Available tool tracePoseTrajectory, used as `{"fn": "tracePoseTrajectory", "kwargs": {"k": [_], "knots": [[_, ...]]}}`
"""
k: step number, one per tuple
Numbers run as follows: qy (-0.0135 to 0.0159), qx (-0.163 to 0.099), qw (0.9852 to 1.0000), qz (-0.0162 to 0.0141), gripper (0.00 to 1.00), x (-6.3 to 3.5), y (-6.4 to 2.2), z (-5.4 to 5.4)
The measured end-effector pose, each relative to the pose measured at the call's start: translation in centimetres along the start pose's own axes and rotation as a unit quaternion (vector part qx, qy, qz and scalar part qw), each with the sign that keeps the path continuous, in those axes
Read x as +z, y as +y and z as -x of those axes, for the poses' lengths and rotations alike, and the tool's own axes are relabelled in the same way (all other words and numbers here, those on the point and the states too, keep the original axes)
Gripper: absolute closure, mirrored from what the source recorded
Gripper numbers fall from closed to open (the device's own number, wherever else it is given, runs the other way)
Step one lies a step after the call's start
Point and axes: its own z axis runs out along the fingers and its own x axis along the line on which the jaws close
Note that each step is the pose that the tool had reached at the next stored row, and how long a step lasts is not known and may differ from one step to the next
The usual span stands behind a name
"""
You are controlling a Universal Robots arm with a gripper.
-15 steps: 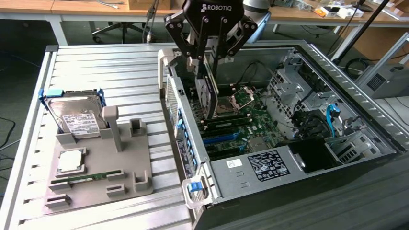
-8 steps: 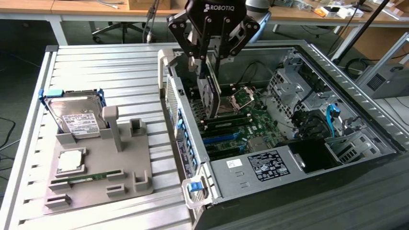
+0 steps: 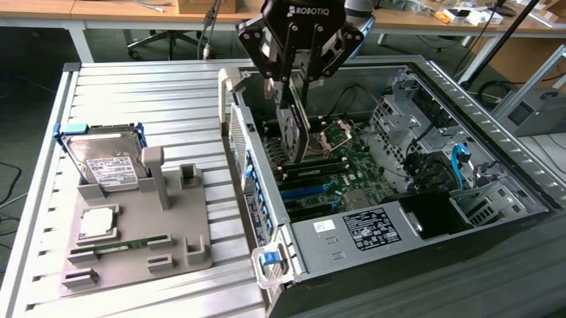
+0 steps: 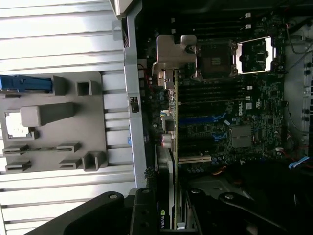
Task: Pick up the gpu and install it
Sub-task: 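Pick up the gpu and move the gpu toward the slot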
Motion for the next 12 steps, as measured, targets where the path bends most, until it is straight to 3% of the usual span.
{"fn": "tracePoseTrajectory", "kwargs": {"k": [12], "knots": [[0.0, 0.0, 1.0, -0.0002, 0.73, 0.03, 0.06, 0.72]]}}
